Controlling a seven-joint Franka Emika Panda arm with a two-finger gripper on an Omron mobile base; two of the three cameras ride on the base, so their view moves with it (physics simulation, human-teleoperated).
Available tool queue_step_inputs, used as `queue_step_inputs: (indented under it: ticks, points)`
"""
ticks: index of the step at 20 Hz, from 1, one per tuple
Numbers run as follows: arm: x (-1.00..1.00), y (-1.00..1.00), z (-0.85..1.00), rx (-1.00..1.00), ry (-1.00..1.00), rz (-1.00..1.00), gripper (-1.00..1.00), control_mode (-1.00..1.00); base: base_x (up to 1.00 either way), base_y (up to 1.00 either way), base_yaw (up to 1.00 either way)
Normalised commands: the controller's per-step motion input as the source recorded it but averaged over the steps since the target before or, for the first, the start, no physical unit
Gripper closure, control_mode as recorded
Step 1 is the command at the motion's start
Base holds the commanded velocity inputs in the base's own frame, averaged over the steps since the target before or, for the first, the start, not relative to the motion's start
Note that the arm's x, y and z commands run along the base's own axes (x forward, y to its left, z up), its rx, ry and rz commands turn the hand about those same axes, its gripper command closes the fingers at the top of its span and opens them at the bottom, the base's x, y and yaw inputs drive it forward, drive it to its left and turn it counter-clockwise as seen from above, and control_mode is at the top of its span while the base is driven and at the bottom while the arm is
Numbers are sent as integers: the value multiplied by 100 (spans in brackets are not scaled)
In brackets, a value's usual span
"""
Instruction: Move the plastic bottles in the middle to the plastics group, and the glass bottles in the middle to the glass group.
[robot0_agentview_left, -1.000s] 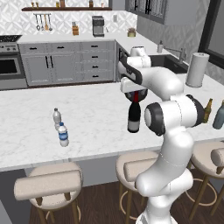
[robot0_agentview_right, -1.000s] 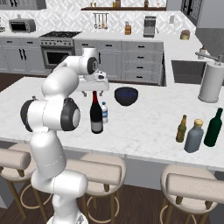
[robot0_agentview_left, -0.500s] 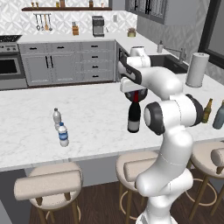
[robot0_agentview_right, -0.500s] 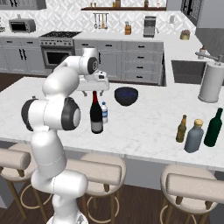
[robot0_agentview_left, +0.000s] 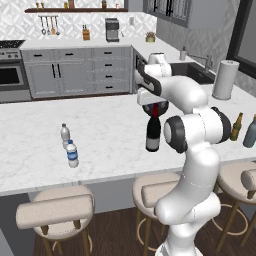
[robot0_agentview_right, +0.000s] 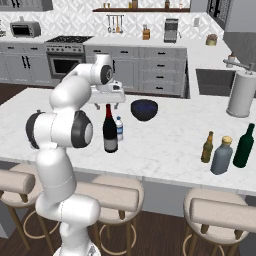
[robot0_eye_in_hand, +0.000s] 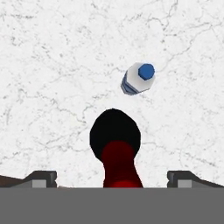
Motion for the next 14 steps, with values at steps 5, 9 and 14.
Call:
queue_step_inputs:
  ticks: [5,9,14]
  points:
    - [4,0,0,0,0,0,-100,-100,0,0,0]
    - [0,0,0,0,0,0,-100,-100,0,0,0]
    - [0,0,0,0,0,0,100,-100,0,0,0]
